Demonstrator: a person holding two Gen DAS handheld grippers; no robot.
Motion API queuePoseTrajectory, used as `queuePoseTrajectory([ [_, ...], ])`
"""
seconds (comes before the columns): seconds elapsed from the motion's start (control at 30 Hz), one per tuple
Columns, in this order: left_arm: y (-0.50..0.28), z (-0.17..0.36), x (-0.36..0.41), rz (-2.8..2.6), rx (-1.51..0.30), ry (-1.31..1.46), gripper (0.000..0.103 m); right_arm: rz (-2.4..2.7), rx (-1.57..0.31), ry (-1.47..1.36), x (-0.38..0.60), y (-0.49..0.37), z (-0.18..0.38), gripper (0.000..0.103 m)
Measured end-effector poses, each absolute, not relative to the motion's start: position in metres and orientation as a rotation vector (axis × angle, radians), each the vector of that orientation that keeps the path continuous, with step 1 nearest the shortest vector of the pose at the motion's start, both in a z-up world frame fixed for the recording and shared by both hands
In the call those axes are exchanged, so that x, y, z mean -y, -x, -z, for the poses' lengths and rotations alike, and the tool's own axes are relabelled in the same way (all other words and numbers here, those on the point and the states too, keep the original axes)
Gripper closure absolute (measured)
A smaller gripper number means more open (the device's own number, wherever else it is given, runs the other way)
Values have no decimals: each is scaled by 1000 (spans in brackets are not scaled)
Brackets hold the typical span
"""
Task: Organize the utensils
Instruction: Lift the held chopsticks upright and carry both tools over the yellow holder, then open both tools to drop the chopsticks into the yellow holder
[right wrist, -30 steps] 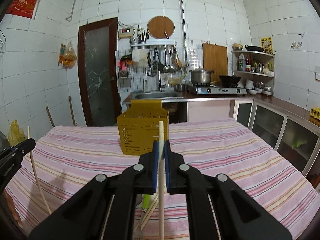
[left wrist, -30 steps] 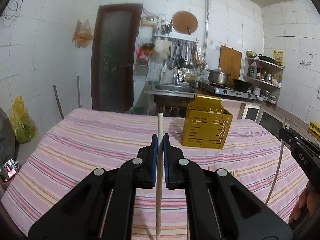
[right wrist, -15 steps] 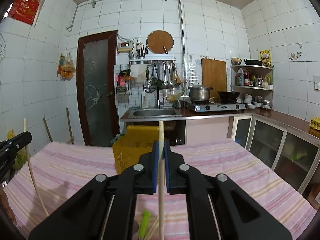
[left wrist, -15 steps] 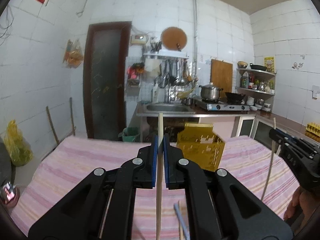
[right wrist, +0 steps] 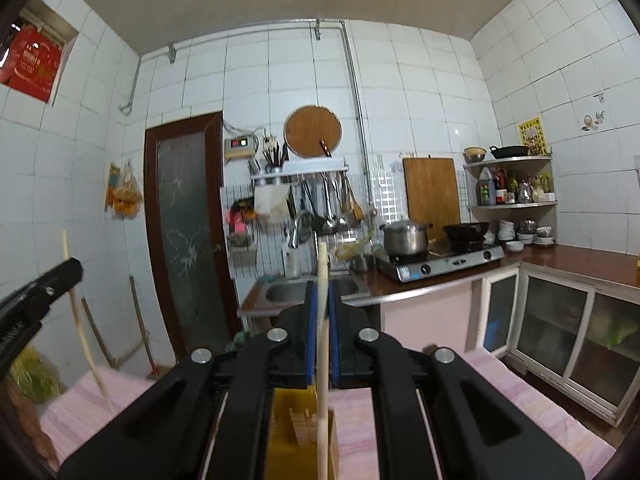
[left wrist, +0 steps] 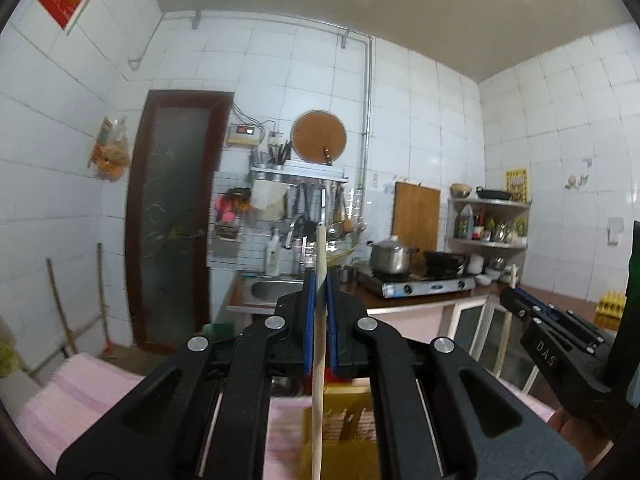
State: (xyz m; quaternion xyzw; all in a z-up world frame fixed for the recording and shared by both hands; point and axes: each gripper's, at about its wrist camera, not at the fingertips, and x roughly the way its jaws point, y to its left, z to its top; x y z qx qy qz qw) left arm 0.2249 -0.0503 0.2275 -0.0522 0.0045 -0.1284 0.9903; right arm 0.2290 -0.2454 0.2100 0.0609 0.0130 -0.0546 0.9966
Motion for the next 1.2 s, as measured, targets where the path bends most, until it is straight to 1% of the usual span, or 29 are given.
queuePoseTrajectory([
  [0.1,-260,-230,65,269,10,117,99,101,-17,-128,248,-256,-212,97],
  [0.23,-302,-219,87,286,11,108,99,83,-22,-156,254,-293,-203,97],
  [0.43,-352,-165,100,269,-56,90,99,71,-73,-162,263,-333,-163,97],
  [0.5,-363,-144,99,257,-89,83,99,71,-100,-155,265,-341,-146,97],
  [0.63,-373,-121,91,243,-136,86,99,57,-161,-154,269,-348,-117,97],
  [0.77,-368,-115,86,213,-167,85,98,35,-238,-158,270,-354,-99,96],
  [0.8,-363,-117,83,206,-162,86,96,29,-248,-151,268,-354,-97,96],
  [0.83,-359,-120,81,205,-166,86,93,20,-259,-137,268,-354,-97,96],
  [0.87,-353,-127,77,212,-178,93,82,21,-263,-125,266,-351,-98,96],
  [0.9,-348,-132,73,216,-180,103,74,30,-263,-107,265,-346,-100,95],
  [0.93,-338,-140,68,213,-171,114,58,40,-258,-93,265,-341,-103,86],
  [0.97,-326,-148,63,205,-147,118,47,46,-241,-92,267,-331,-111,58],
  [1.0,-316,-155,59,196,-128,114,36,54,-220,-104,270,-321,-118,42],
  [1.03,-305,-163,55,188,-113,105,31,70,-193,-120,276,-307,-128,30],
  [1.1,-279,-178,46,182,-84,97,17,87,-188,-120,280,-292,-141,30],
  [1.13,-269,-183,43,182,-78,93,12,95,-191,-116,281,-284,-147,29],
  [1.17,-258,-189,40,181,-75,85,6,111,-194,-110,282,-274,-152,25],
  [1.2,-245,-193,35,177,-70,77,5,126,-194,-103,283,-262,-156,23],
])
